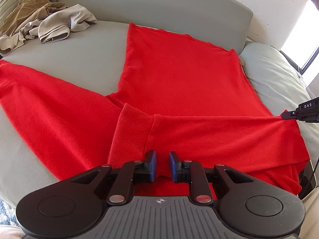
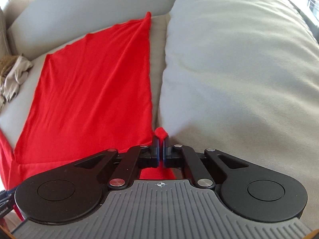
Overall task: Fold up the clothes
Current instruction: 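Move the left tool to the other sleeve cuff and grasp it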
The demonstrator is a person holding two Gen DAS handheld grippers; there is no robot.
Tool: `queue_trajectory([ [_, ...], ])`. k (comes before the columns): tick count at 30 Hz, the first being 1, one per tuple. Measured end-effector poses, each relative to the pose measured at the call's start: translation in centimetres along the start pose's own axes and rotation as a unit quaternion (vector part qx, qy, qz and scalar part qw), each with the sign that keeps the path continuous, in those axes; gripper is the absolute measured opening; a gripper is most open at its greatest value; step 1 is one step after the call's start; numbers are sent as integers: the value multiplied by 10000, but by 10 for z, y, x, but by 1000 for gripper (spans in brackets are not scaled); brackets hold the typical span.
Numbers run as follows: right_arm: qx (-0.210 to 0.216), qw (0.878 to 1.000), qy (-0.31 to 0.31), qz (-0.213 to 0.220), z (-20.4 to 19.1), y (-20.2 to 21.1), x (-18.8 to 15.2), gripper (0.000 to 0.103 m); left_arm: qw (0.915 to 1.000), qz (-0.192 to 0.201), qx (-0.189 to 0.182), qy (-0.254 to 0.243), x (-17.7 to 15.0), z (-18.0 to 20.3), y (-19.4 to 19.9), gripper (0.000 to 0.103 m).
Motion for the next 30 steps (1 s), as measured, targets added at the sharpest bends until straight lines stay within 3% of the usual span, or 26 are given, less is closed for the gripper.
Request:
queue_trajectory([
  [2, -461, 9989, 17, 3, 4, -1, -1, 18, 10000, -1, 21, -14, 0, 1, 0, 20],
  [6, -742, 9959, -199, 473, 13, 30, -2, 23, 10000, 16, 59, -41, -1, 2, 0, 20],
  [11, 417, 9983, 191, 365, -34, 60, -35, 23, 9997, 17, 177, -150, -1, 6, 0, 20],
  [14, 817, 9941, 704, 141, -82, 52, -62, 23, 9996, -10, 221, -190, 0, 7, 1, 20],
  [18, 469, 9903, 1306, -86, -111, 37, -94, 24, 9999, 59, 103, 64, -1, 1, 4, 20],
  [22, 40, 9852, 1650, -468, -96, 55, -123, 24, 9995, 135, -4, 302, -1, -5, 6, 19],
  [24, 30, 9855, 1581, -614, -83, 61, -130, 24, 9992, 244, 39, 326, 0, -1, 12, 15],
  [27, 182, 9918, 1249, -198, -74, 77, -122, 27, 9985, 521, -31, 165, 3, 13, 24, 14],
  [30, 493, 9938, 994, 38, -101, 75, -111, 32, 9981, 595, -180, -51, 6, 27, 23, 14],
])
Point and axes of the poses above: each gripper's, at about its wrist camera, not at the fingertips, and y roughly against the way its jaws point, z to its right, x to its top, the point moved 7 cm from there along -y, roughly the way its jaws point, and after that the axes turned 10 degrees about -x, right-handed, at the moved point
